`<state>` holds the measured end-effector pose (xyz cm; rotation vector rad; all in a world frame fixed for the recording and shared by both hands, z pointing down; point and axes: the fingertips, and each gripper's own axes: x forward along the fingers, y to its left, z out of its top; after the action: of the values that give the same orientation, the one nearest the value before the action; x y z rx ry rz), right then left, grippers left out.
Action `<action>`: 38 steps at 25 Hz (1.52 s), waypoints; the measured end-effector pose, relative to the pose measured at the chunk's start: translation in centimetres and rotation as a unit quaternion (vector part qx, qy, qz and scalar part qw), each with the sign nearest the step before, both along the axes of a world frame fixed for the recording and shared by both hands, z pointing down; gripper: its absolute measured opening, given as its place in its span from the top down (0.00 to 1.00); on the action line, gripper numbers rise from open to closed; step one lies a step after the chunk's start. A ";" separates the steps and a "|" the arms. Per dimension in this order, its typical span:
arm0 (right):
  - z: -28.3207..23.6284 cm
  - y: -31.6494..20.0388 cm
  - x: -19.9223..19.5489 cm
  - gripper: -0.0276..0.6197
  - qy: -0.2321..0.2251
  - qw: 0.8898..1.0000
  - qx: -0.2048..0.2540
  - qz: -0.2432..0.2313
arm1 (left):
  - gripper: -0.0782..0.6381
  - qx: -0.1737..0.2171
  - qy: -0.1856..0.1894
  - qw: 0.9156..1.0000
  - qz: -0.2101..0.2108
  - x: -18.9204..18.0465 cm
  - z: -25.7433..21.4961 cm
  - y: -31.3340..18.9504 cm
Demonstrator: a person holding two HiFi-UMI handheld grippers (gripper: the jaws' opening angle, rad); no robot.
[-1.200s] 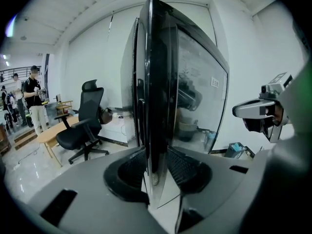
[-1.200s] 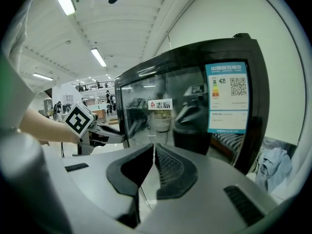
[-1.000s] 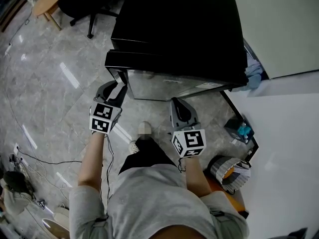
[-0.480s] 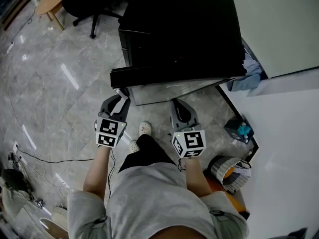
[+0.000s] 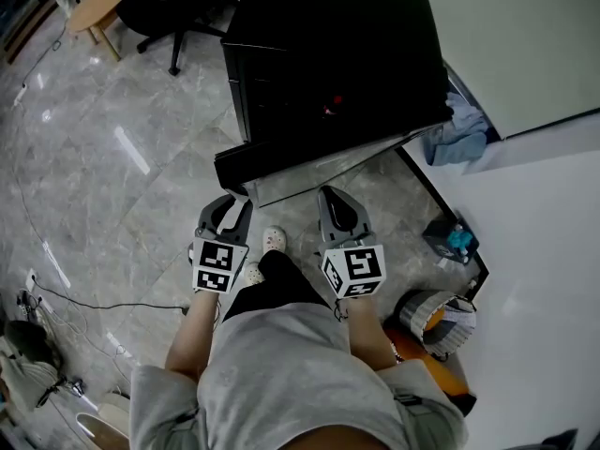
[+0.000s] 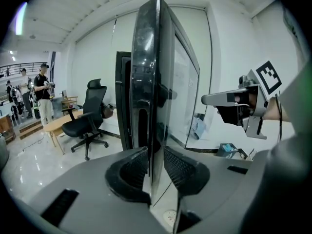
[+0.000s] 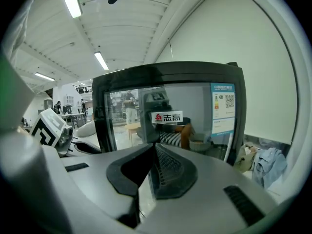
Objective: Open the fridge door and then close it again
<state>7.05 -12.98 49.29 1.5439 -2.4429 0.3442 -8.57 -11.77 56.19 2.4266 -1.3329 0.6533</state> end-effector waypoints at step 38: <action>-0.6 -0.2 0.8 0.92 -0.005 1.000 0.006 0.005 | 0.76 -0.012 -0.005 1.000 -0.014 -1.5 0.2 -4.1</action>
<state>7.84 -13.23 48.66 1.5634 -2.4509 0.3407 -10.08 -15.90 56.38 2.3843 -1.3525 0.6723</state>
